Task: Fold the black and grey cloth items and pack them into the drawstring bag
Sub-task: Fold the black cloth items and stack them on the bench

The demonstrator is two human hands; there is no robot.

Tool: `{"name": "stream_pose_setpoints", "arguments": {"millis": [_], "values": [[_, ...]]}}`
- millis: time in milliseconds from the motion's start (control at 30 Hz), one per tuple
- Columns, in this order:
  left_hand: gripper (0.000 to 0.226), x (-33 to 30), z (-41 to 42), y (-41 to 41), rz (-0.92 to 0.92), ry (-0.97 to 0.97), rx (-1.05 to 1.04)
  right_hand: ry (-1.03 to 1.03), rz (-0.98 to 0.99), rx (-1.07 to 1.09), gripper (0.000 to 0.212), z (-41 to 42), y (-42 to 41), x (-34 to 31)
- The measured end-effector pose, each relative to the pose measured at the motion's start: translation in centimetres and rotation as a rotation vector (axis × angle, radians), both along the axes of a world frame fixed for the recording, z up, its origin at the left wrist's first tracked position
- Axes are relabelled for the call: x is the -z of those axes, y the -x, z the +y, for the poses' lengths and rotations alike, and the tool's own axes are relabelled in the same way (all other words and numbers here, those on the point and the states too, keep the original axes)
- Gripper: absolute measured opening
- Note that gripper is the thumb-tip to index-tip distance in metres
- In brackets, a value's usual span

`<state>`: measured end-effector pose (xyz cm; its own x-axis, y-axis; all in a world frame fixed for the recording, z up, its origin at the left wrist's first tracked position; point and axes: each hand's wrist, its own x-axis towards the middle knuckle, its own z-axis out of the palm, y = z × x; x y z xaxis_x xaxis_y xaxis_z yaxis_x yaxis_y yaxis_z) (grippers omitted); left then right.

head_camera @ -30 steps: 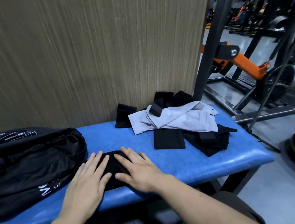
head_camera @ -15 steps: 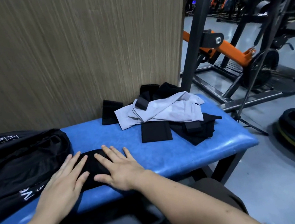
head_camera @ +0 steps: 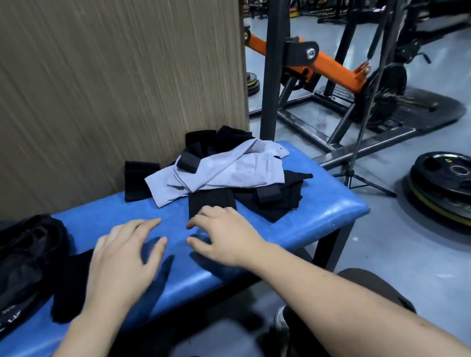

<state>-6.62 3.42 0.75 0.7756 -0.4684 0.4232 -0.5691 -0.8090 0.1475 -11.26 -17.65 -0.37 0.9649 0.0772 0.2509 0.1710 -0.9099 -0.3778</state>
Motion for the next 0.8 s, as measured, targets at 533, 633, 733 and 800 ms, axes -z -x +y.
{"name": "stream_pose_setpoints", "arguments": {"millis": [533, 633, 733, 800], "values": [[0.046, 2.2, -18.0, 0.6, 0.055, 0.007, 0.274, -0.099, -0.092, 0.344, 0.045, -14.3, 5.3, 0.5], [0.041, 2.8, -20.1, 0.5, 0.057, 0.044, 0.309, -0.174, -0.151, 0.400, 0.035, -16.7, 5.3, 0.9], [0.032, 3.3, -21.9, 0.6, 0.047, 0.081, 0.392, -0.185, -0.213, 0.470, 0.031, -19.0, 4.9, 1.4], [0.027, 3.6, -22.9, 0.6, 0.043, 0.086, 0.447, -0.140, -0.212, 0.520, 0.042, -20.3, 4.3, 1.8]]}}
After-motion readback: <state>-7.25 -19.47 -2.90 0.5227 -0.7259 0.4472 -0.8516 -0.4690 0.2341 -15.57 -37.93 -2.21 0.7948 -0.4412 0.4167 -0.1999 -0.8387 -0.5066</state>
